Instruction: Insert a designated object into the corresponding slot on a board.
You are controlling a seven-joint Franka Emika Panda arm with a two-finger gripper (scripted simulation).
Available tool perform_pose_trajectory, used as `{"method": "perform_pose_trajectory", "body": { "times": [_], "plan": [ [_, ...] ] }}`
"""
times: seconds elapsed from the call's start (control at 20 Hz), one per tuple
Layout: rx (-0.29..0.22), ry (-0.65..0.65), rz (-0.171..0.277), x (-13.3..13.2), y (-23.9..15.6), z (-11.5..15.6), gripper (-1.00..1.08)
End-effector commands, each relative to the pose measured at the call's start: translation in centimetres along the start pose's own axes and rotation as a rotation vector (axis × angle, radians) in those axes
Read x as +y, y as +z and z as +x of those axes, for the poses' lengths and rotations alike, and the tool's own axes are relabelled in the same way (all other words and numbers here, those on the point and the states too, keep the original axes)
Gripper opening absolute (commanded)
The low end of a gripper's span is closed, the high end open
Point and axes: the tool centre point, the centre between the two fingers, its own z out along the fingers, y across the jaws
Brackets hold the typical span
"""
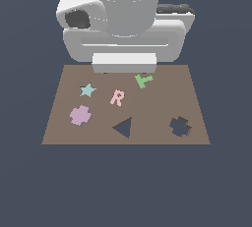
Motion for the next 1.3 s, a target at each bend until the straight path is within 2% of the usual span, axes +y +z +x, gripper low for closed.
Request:
{"method": "perform_pose_trajectory", "body": {
  "times": [0.0,0.3,0.55,1.25],
  "plan": [
    [0.000,0.000,0.000,0.0,0.0,0.0,1.00],
    [0.000,0.019,0.000,0.7,0.7,0.4,1.00],
    [0.000,0.063,-0.001,2.4,2.5,1.5,1.00],
    [-0.001,0.274,0.000,10.9,10.5,5.3,1.00]
  ]
}}
